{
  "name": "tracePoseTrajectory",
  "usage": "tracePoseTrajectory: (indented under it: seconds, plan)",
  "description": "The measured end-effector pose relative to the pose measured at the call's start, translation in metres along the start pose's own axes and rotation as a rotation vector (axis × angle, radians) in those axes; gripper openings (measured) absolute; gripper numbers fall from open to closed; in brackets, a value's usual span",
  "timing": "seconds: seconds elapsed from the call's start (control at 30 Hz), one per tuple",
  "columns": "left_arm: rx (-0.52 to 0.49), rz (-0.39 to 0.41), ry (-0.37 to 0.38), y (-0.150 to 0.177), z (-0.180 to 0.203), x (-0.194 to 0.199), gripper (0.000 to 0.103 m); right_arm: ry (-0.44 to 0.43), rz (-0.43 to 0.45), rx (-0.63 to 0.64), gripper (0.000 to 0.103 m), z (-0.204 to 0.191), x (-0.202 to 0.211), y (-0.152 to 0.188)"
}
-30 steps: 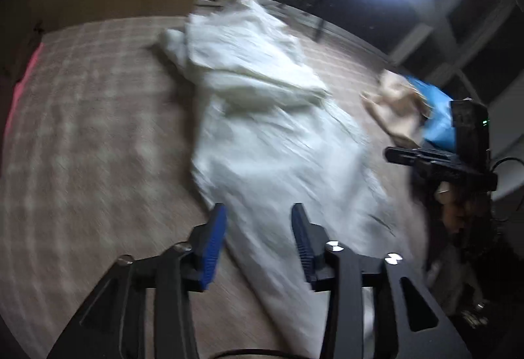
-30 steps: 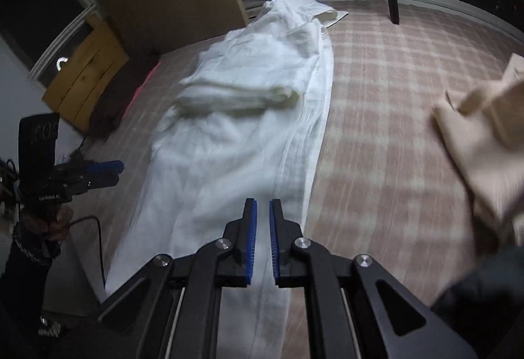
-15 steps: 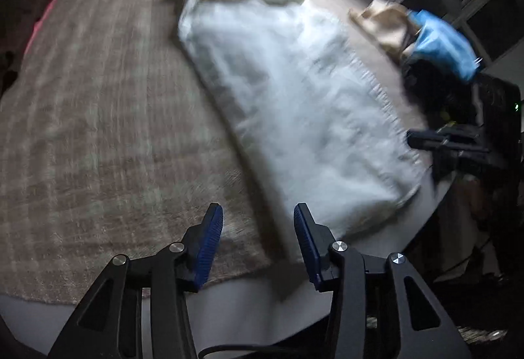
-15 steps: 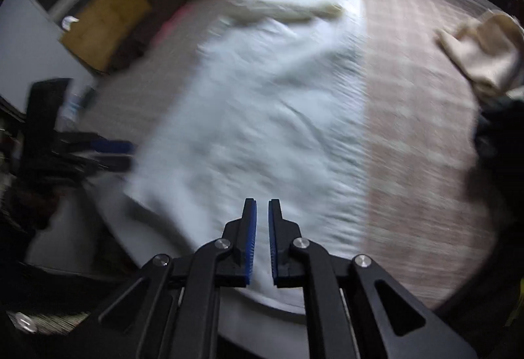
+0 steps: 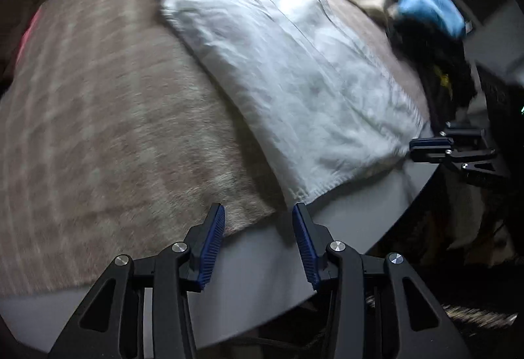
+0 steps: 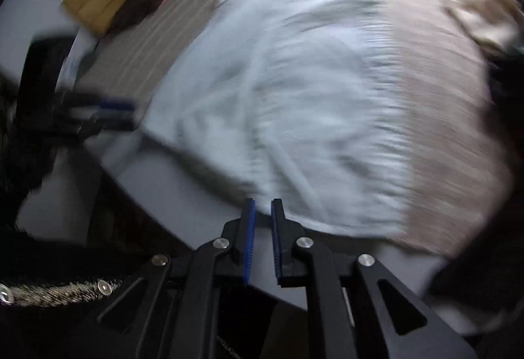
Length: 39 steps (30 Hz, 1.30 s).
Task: Fold clothes
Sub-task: 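Pinch the folded shirt edge with the right gripper while the left gripper pinches it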
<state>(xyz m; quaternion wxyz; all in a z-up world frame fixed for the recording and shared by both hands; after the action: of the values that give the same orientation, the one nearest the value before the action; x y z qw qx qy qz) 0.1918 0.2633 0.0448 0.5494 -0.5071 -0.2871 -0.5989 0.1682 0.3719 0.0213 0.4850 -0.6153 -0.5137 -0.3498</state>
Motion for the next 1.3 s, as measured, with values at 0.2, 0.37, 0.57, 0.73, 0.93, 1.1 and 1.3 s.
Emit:
tracePoseTrajectory:
  seconds: [0.2, 0.37, 0.57, 0.73, 0.93, 1.1, 1.3]
  plan:
    - [0.025, -0.013, 0.057, -0.005, 0.020, -0.015, 0.048, 0.078, 0.101, -0.211, 0.040, 0.060, 0.020, -0.007]
    - [0.001, -0.047, 0.061, -0.003, 0.033, -0.027, 0.046, 0.082, 0.040, -0.187, 0.040, 0.069, 0.001, -0.002]
    - [-0.018, -0.049, 0.082, -0.010, 0.038, -0.037, 0.016, 0.032, 0.019, -0.115, 0.036, 0.055, -0.011, -0.001]
    - [0.027, -0.043, 0.172, -0.015, 0.028, -0.034, 0.007, -0.097, 0.025, -0.152, 0.012, 0.060, -0.016, 0.003]
    - [0.088, 0.021, 0.269, -0.038, 0.013, -0.001, 0.006, -0.315, 0.130, -0.248, 0.010, 0.069, 0.020, -0.019]
    - [0.118, 0.082, 0.320, -0.079, -0.007, 0.024, 0.006, -0.465, 0.230, -0.297, 0.010, 0.080, 0.054, -0.060]
    - [0.076, 0.088, 0.243, -0.118, -0.014, 0.022, 0.006, -0.421, 0.183, -0.243, 0.010, 0.087, 0.050, -0.125]
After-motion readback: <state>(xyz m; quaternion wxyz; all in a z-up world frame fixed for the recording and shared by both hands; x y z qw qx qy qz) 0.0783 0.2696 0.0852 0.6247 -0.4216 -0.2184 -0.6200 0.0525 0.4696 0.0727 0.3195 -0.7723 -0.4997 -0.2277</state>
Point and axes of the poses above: each gripper's, at about its wrist camera, not at the fingertips, and x roughly against the way its jaws point, z to its right, y to its underside, the point moved 4 cm from there along -x, roughly the way its jaws point, and after that the axes turned 6 degrees about -z, right-handed, at the moved point
